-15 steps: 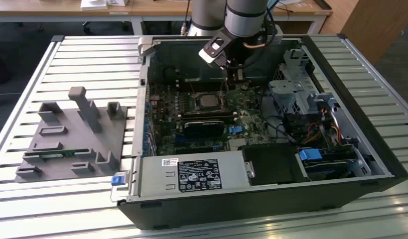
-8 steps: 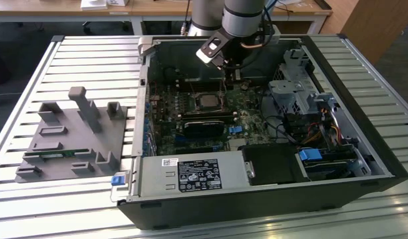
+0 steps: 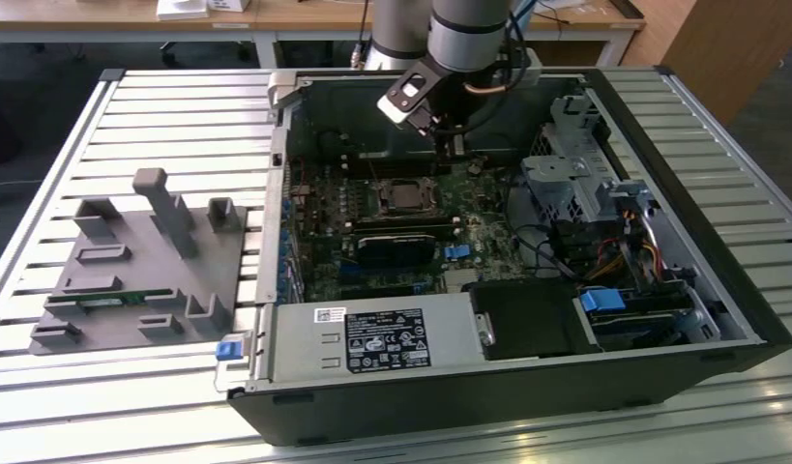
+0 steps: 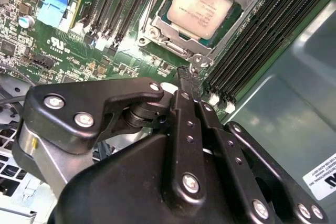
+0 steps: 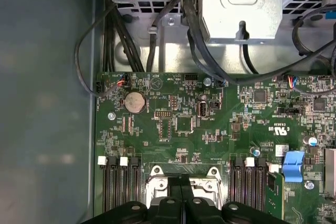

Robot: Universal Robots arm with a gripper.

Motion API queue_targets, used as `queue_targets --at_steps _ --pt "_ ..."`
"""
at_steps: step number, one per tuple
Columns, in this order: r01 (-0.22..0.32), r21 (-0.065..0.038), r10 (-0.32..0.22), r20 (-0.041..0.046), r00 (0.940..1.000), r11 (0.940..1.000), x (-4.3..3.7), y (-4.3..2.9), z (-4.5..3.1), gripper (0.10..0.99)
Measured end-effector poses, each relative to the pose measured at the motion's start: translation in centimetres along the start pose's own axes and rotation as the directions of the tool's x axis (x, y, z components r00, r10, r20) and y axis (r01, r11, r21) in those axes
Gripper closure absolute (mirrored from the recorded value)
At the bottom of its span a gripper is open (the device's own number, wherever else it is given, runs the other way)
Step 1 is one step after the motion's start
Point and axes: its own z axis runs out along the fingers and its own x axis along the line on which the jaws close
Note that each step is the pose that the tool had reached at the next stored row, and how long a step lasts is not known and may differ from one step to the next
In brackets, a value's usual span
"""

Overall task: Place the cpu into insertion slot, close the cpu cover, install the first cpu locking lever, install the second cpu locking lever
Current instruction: 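Close the cpu cover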

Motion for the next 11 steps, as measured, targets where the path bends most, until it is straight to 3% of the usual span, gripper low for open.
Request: queue_targets --at_steps 11 --pt "0.000 0.000 0.000 -0.0001 1.0000 1.0000 -0.63 -0.52 0.17 0.969"
